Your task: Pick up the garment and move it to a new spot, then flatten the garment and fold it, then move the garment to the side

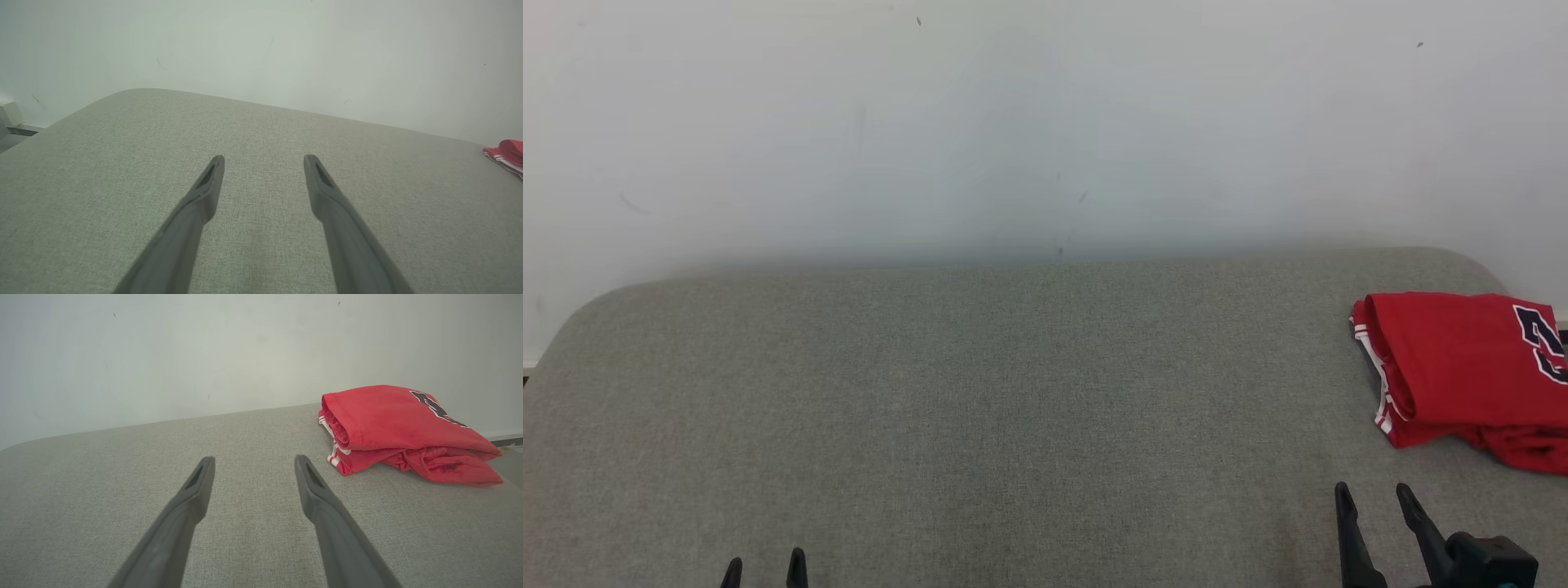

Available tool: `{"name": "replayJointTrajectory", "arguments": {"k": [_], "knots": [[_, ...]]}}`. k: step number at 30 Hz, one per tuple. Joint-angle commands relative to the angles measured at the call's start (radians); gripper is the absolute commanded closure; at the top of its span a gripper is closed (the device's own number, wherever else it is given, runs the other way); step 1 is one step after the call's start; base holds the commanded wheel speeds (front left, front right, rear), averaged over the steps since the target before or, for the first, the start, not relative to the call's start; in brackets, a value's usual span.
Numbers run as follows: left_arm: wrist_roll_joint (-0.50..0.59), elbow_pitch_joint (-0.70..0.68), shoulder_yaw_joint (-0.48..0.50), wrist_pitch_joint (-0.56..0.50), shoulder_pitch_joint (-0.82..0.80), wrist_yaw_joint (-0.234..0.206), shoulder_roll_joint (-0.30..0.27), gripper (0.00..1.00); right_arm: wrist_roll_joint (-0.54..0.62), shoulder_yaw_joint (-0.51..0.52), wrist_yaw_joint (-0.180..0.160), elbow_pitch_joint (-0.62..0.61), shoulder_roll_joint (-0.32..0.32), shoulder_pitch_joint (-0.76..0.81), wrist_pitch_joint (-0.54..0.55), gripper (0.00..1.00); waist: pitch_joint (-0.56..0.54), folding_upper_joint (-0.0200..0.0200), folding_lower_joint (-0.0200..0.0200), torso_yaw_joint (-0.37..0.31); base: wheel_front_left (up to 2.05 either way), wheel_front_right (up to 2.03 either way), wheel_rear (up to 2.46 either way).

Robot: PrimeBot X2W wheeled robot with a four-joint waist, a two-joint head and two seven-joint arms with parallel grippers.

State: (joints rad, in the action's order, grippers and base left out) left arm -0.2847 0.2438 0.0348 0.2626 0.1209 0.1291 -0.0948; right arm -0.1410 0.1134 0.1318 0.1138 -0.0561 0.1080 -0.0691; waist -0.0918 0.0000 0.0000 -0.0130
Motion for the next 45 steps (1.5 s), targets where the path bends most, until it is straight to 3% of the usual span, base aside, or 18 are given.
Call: {"name": "replayJointTrajectory", "arguments": {"k": [1, 6, 7, 11, 29, 45], "knots": [[-0.003, -0.004, 0.003, 0.003, -0.003, 0.001, -0.001, 0.00, -0.006, -0.002, -0.002, 0.002, 0.003, 0.010, 0.003, 0.00, 0.000, 0.0000, 0.0000, 0.000, 0.00, 0.00, 0.00], [-0.003, -0.005, 0.003, 0.003, -0.006, 0.001, 0.000, 0.00, -0.005, -0.006, -0.002, 0.000, 0.004, 0.006, 0.002, 0.00, 0.002, 0.0000, 0.0000, 0.001, 0.00, 0.00, 0.00], [-0.003, -0.001, 0.002, 0.000, 0.000, 0.000, 0.000, 1.00, 0.000, -0.005, 0.000, 0.000, 0.002, 0.000, 0.000, 1.00, 0.002, 0.0000, 0.0000, 0.001, 0.00, 0.00, 0.00], [-0.013, 0.030, 0.001, -0.008, 0.007, 0.000, 0.007, 1.00, -0.009, -0.002, 0.000, 0.039, 0.004, 0.002, 0.003, 1.00, 0.003, 0.0000, 0.0000, 0.001, 0.00, 0.00, 0.00], [-0.321, 0.023, 0.022, -0.107, -0.052, 0.000, 0.016, 1.00, -0.355, -0.005, 0.000, 0.038, 0.005, -0.032, 0.033, 1.00, 0.016, 0.0000, 0.0000, 0.003, 0.00, 0.00, 0.00], [-0.532, 0.019, 0.035, -0.173, -0.093, 0.001, 0.022, 1.00, -0.592, -0.008, -0.001, 0.039, 0.005, -0.055, 0.052, 1.00, 0.027, 0.0000, 0.0000, 0.004, 0.00, 0.00, 0.00]]}}
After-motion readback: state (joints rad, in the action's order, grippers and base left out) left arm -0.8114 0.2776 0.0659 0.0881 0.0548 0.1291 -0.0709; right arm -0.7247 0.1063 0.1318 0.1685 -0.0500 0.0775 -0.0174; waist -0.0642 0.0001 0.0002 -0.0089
